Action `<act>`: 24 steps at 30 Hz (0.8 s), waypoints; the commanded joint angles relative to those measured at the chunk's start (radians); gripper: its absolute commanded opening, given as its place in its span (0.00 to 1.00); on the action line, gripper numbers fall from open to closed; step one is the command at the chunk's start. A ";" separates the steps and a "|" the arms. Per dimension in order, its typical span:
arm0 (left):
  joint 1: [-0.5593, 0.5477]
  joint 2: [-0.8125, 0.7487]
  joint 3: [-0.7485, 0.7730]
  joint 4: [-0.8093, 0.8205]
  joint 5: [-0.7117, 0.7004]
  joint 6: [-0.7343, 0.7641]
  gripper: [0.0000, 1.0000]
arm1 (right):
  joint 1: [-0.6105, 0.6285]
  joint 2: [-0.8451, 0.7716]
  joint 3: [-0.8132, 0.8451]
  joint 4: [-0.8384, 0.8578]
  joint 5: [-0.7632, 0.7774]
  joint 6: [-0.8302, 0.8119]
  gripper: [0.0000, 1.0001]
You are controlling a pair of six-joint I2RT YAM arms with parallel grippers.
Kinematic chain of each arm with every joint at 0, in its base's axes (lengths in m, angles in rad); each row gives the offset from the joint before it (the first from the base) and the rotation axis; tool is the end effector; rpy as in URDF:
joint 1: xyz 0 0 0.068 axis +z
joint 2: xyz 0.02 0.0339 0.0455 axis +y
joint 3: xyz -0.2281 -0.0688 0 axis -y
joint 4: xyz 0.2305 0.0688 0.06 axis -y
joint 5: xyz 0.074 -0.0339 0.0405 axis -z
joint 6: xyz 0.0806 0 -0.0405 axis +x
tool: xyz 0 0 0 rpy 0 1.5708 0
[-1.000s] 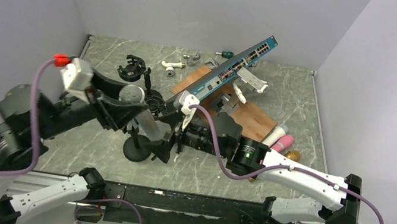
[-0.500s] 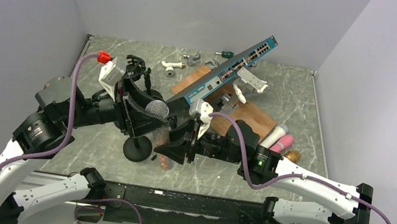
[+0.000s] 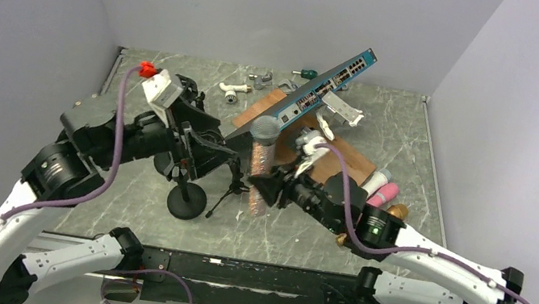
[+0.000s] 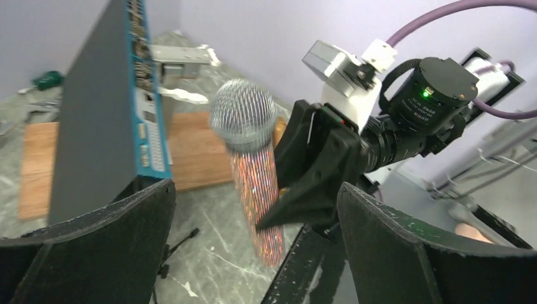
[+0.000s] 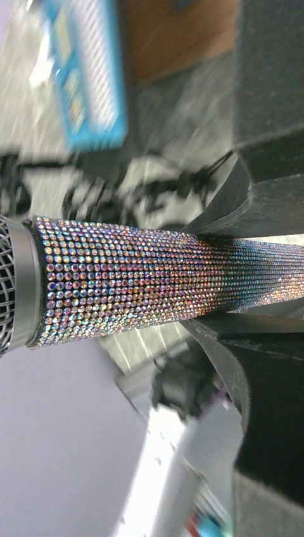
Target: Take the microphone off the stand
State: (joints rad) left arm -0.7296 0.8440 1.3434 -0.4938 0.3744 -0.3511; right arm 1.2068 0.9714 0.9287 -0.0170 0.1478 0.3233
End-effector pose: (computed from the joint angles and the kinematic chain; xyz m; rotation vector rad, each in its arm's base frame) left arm 0.1228 -0.1493 0.4479 0.6206 1.5652 -1.1243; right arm 0.1099 0.2552 0.3428 -0.6315 1.6179 1.0378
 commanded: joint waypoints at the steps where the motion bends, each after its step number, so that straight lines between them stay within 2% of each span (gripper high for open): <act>1: -0.001 -0.091 0.000 -0.038 -0.198 0.096 0.99 | -0.081 -0.131 -0.056 -0.203 0.437 0.199 0.00; 5: -0.001 -0.129 -0.020 -0.069 -0.250 0.086 0.99 | -0.195 -0.177 -0.059 -0.533 0.650 0.395 0.00; 10: -0.001 -0.137 -0.031 -0.089 -0.255 0.093 0.99 | -0.332 -0.157 -0.008 -0.840 0.738 0.561 0.00; 18: -0.001 -0.117 -0.024 -0.094 -0.213 0.081 0.99 | -0.719 -0.023 -0.002 -1.002 0.586 0.602 0.00; 24: -0.001 -0.170 -0.039 -0.103 -0.231 0.091 0.99 | -0.903 0.008 -0.047 -1.009 0.489 0.622 0.00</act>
State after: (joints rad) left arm -0.7296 0.7143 1.3022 -0.6109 0.1448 -0.2741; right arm 0.3840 0.9794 0.8803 -0.9695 0.6960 0.8959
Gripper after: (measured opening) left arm 0.994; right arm 0.407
